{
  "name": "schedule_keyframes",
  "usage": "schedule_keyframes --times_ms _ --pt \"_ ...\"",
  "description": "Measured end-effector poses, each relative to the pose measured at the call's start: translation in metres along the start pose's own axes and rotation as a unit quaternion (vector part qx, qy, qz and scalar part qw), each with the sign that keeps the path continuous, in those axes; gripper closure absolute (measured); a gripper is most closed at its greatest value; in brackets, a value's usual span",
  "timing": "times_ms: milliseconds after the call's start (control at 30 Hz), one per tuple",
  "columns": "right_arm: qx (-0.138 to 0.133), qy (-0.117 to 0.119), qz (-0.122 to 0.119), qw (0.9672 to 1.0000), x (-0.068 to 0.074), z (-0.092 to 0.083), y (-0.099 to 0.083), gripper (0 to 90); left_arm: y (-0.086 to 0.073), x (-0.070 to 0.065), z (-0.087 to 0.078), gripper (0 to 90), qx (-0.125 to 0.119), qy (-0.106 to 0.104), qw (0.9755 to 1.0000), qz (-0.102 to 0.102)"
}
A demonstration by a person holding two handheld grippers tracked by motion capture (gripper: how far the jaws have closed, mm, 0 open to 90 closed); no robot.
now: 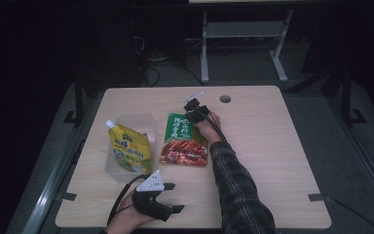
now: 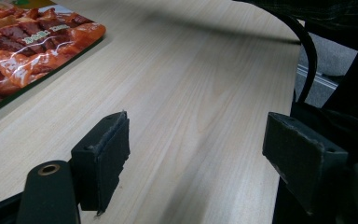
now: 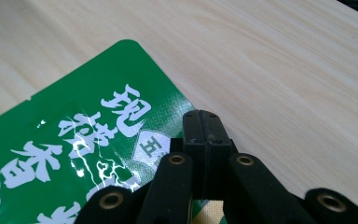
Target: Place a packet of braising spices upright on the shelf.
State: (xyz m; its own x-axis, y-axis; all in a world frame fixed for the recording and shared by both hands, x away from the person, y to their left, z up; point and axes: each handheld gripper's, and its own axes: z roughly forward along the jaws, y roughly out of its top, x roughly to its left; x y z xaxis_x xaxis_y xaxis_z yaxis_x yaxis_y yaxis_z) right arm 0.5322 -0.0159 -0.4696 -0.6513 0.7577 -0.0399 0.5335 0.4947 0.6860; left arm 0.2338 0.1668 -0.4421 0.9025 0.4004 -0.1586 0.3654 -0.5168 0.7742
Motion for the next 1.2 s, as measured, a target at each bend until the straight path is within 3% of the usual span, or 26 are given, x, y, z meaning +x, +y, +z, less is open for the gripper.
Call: schedule_keyframes --times_ms 200,400,500,700,733,867,967,1033,1100,1200 --pt "0.001 0.024 -0.037 0.999 0.011 -0.005 -0.004 90.0 0.0 -0.001 0.0 22.2 0.001 -0.001 1.0 0.002" --pt "-0.005 0.049 -0.075 0.996 0.02 -0.022 -0.021 90.0 0.0 -0.001 -0.002 22.2 -0.001 0.001 1.0 -0.003" --pt "-0.008 0.06 -0.092 0.9939 0.025 -0.036 -0.036 90.0 0.0 -0.001 -0.002 22.2 -0.002 0.004 1.0 -0.003" --pt "-0.008 0.056 -0.135 0.9892 0.033 -0.068 -0.069 90.0 0.002 -0.001 -0.002 22.1 0.0 0.017 0.9998 -0.003" --pt "-0.008 0.056 -0.135 0.9892 0.033 -0.068 -0.069 90.0 0.002 -0.001 -0.002 22.0 0.0 0.017 0.9998 -0.003" --pt "-0.012 0.058 -0.137 0.9887 0.031 -0.095 -0.098 90.0 0.007 0.002 0.0 22.0 0.004 0.031 0.9995 0.001" --pt "-0.001 0.057 -0.135 0.9892 0.026 -0.105 -0.107 90.0 0.01 0.002 -0.001 22.0 0.0 0.034 0.9994 -0.003" --pt "-0.004 0.056 -0.118 0.9914 0.025 -0.11 -0.113 90.0 0.009 0.002 -0.002 22.0 0.002 0.035 0.9994 -0.003" --pt "-0.012 0.07 -0.089 0.9934 0.025 -0.118 -0.115 90.0 0.007 0.002 -0.004 22.0 0.001 0.036 0.9993 -0.005" --pt "-0.037 0.09 -0.081 0.992 0.035 -0.132 -0.113 90.0 0.006 0.003 -0.008 22.1 -0.001 0.036 0.9993 -0.008"
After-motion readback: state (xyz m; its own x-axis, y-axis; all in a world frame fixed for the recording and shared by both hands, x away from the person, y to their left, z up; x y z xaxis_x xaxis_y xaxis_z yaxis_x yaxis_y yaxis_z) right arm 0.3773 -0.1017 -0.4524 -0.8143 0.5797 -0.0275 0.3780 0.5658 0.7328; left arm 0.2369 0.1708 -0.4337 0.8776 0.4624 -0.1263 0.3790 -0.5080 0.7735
